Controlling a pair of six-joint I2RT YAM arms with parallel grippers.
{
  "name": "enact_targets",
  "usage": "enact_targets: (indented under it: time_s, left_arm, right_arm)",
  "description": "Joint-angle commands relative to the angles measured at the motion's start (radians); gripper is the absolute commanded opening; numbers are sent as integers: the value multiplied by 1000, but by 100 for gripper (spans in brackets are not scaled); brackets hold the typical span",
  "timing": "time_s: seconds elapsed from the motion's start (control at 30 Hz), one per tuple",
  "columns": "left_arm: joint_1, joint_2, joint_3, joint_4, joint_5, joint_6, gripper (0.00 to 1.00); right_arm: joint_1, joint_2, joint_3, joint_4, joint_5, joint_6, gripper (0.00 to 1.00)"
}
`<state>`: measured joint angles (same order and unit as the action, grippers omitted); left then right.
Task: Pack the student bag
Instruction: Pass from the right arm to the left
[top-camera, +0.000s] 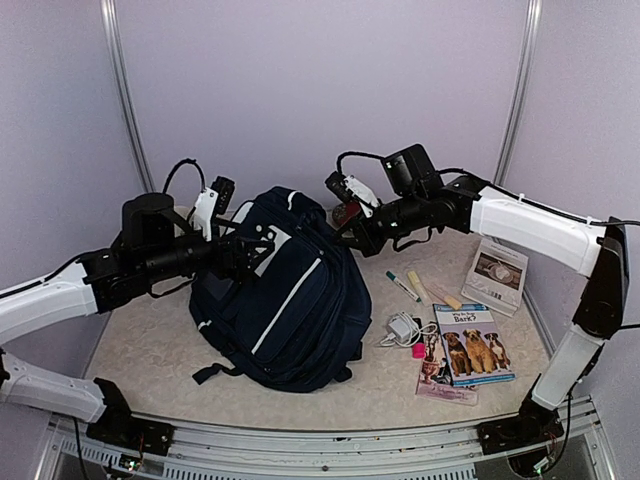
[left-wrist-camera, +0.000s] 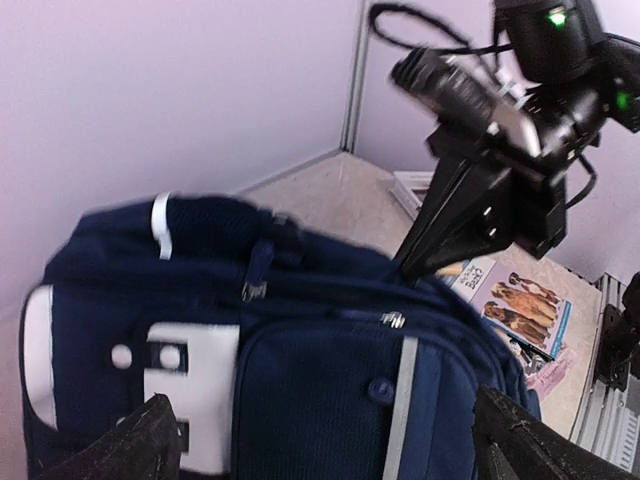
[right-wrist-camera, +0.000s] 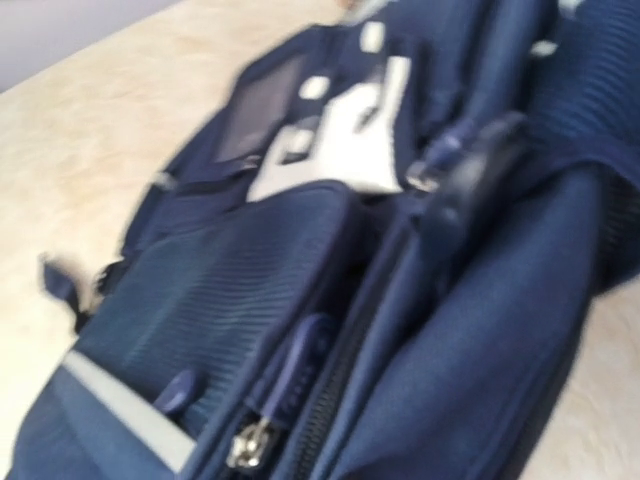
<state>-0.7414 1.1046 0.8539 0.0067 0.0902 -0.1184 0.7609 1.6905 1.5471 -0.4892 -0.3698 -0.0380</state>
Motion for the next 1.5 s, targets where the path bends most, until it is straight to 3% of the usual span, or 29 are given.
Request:
enact_targets:
  time_s: [0.0,0.1,0.27,0.5,0.9,0.93,1.03,1.13,1.2,1.33,1.47]
  left_arm:
    - [-106,14,147,-59,-115,390,99]
    - [-143,64,188,-103,-201,628,99]
    - [-57,136,184,-139,58,854,99]
    - [26,228,290,-212,240,1036,99]
    - [-50,335,303,-141,169,1176,98]
    - [-54,338,304,-140,167,1180,92]
    - [-69,346,310,-153,160,1178,62]
    - [-86,344,294,-149,142,1171,20]
    - [-88,331,271,-120,127,1154,0]
    - [-84,282,219,-27,93,1108,0]
    - [-73,249,203,103,-16,972,0]
  right_arm:
    - [61,-80,41,37,-139,-179,0]
    - [101,-85,38,30,-146,-233,0]
    - [120,-112,3,76,-215,-279,0]
    - [126,-120,9,66,-229,-339,0]
    - [126,-124,0,80,-247,-364,0]
    - [125,-128,-5,87,-247,-364,0]
    - [125,-144,-28,119,-251,-361,0]
    - [125,-161,-54,142,-253,-356,0]
    - [125,-175,-72,153,-248,-351,0]
    - [123,-211,-120,181,-207,-330,0]
    - [119,-264,-173,254,-97,-271,0]
